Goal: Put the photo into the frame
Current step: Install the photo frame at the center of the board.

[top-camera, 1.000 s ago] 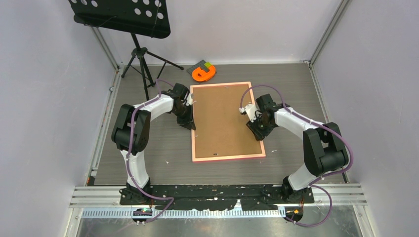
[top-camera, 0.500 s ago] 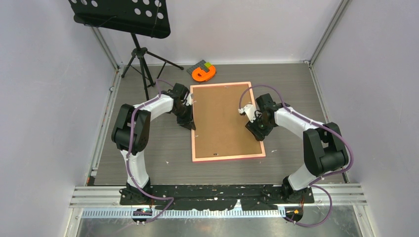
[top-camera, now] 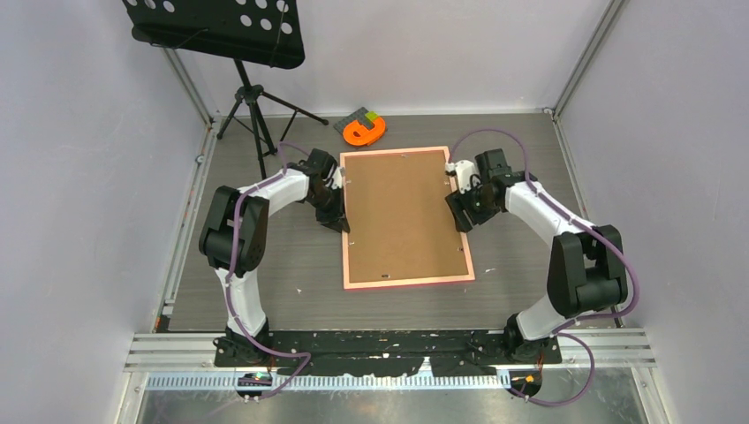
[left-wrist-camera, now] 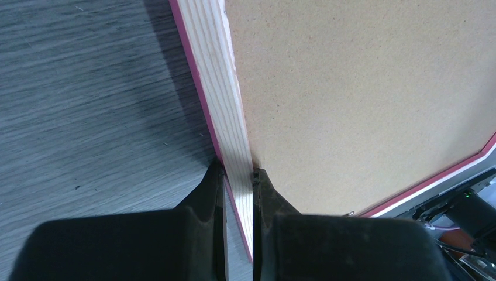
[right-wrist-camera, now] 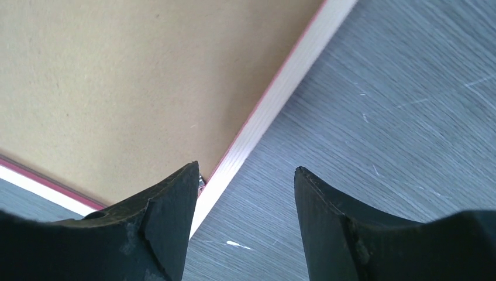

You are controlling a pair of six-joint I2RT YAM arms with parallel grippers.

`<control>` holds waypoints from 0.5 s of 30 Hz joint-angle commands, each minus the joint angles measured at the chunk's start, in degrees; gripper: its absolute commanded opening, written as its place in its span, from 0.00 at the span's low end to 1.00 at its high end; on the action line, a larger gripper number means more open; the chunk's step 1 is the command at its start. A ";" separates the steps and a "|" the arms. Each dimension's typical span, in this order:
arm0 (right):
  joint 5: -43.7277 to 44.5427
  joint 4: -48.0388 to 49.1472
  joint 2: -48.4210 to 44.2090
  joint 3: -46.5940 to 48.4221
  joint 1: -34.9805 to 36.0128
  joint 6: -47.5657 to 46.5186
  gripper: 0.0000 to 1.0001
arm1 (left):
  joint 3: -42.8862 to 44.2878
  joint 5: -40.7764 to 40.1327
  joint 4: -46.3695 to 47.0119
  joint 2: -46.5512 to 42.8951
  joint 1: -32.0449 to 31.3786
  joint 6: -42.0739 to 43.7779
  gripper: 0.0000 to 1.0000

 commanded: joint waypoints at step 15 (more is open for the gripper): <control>-8.19 5.34 14.30 12.95 -5.22 10.66 0.58 | -3.04 4.52 4.40 0.22 0.06 2.54 0.00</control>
